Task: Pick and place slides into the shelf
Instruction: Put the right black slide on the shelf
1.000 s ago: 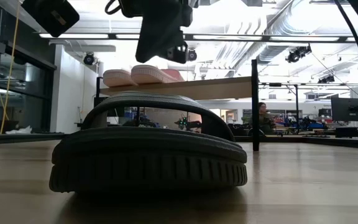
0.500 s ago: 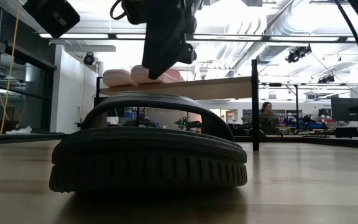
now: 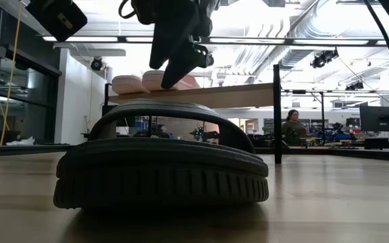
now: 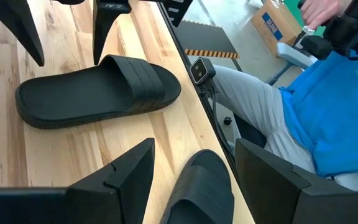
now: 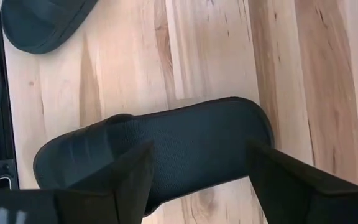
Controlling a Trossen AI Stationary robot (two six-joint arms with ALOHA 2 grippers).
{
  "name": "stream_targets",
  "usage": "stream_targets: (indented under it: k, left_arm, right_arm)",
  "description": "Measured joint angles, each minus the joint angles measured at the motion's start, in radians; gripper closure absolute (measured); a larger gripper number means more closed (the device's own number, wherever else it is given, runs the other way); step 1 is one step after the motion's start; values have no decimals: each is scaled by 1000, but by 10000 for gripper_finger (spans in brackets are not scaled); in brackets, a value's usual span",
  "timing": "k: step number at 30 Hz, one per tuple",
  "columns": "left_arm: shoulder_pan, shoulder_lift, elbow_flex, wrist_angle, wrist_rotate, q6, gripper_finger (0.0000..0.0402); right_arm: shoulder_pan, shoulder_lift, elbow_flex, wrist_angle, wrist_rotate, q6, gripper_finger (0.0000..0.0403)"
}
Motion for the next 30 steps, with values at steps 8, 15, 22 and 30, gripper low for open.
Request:
stream_targets:
  k: [8, 15, 22, 30]
  left_arm:
    - [0, 0, 0, 0, 0, 3, 192]
    - [0, 0, 0, 0, 0, 3, 192]
    - [0, 0, 0, 0, -1, 3, 192]
    - [0, 0, 0, 0, -1, 3, 192]
  right_arm:
    - [3, 0, 0, 33, 9, 20, 182]
    - [6, 0, 0, 28, -3, 19, 344]
    - [5, 0, 0, 30, -5, 19, 363]
    - [5, 0, 0, 32, -9, 31, 359]
